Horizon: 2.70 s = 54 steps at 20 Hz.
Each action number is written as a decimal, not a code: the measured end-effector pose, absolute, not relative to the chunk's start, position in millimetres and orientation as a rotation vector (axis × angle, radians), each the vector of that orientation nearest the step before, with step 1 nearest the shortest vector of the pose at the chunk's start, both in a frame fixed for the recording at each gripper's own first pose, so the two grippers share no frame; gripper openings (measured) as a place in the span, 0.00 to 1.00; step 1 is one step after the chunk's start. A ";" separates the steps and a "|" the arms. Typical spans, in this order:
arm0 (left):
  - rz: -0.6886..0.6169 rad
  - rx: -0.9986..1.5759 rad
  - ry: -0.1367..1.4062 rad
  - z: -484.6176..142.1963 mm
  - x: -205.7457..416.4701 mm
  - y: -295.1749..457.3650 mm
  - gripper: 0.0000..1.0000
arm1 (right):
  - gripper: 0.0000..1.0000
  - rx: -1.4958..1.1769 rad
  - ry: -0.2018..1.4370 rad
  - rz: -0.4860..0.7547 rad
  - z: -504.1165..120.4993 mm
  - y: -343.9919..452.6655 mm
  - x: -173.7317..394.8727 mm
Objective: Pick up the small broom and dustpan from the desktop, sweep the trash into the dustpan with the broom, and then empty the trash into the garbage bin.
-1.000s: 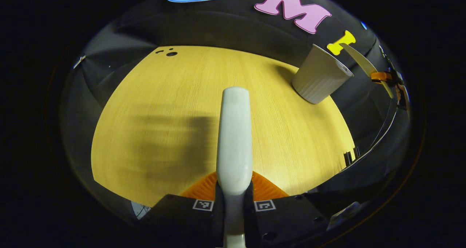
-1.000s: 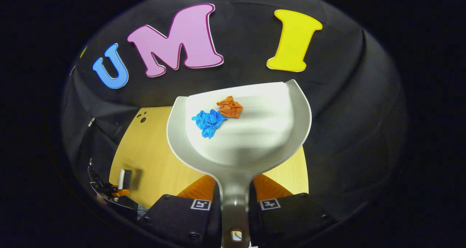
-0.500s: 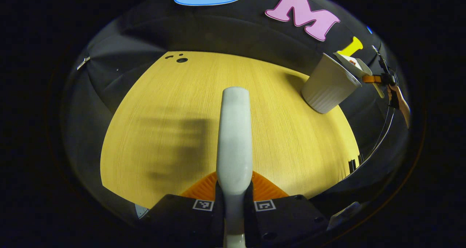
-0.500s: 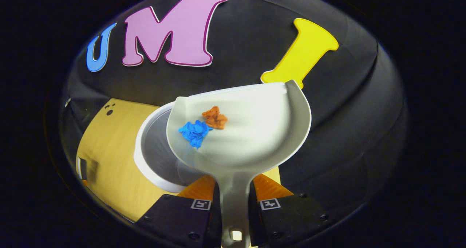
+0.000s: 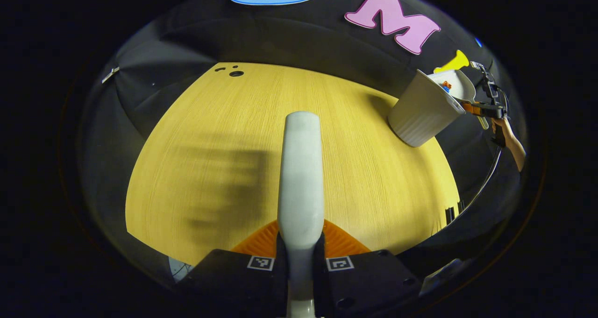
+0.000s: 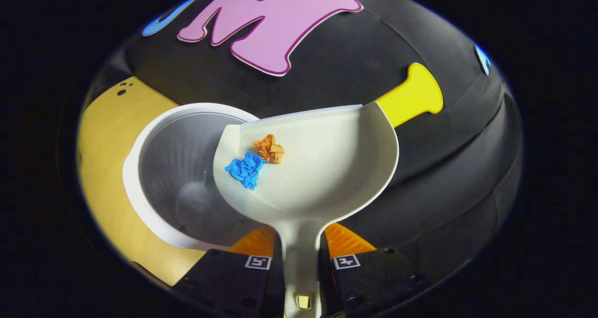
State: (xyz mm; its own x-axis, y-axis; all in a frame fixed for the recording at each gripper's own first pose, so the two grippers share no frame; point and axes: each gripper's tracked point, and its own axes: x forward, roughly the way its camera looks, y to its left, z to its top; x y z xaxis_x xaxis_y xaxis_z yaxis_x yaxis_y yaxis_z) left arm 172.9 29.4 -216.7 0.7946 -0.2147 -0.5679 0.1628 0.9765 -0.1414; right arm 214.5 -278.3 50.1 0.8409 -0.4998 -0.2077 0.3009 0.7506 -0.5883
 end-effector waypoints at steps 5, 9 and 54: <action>-0.206 -0.072 0.636 -219.1 169.9 23.7 0.27 | 0.33 -0.763 0.321 -0.480 57.9 -270.9 225.9; -0.209 -0.079 0.651 -222.8 164.9 19.0 0.26 | 0.33 -0.892 0.276 -0.512 66.5 -271.3 227.4; -0.151 0.002 0.554 -227.7 174.1 41.0 0.26 | 0.33 -0.422 0.143 -0.358 150.9 -130.5 139.2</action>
